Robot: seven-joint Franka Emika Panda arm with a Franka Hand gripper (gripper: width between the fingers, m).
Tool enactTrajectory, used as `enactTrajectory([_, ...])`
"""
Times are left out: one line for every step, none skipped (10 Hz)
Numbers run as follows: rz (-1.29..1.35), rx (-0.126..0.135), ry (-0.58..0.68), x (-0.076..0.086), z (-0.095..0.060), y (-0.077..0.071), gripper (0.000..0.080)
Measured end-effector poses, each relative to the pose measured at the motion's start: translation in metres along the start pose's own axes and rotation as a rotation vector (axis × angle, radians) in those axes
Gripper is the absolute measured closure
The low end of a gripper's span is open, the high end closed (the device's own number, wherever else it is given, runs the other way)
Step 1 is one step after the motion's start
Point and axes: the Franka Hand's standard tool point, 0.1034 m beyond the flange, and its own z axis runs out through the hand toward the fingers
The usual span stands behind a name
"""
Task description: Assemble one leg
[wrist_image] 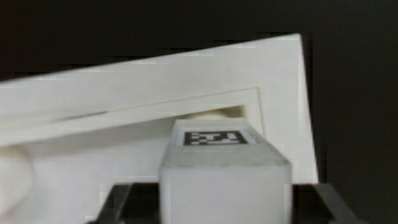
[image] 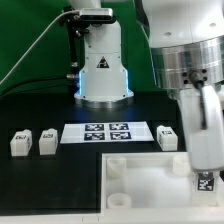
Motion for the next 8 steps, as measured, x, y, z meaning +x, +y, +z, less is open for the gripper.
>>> enactTrajectory([0.052,0.003,0.001,0.0,0.0,-0.001,0.0505])
enactTrajectory([0.086,0.005,0.005,0.0,-0.001,-0.001,0.0505])
enactTrajectory([0.127,0.01,0.012,0.001,-0.002,-0.001,0.0505])
enactTrajectory([0.162,0.007,0.008,0.0,0.0,0.0,0.0505])
enactTrajectory([0.132,0.006,0.006,-0.001,0.0,0.0,0.0396])
enactTrajectory([0.132,0.006,0.006,-0.001,0.0,0.0,0.0257])
enactTrajectory([0.127,0.006,0.006,-0.001,0.0,0.001,0.0184])
enactTrajectory([0.114,0.003,0.005,-0.003,-0.004,0.009,0.0184])
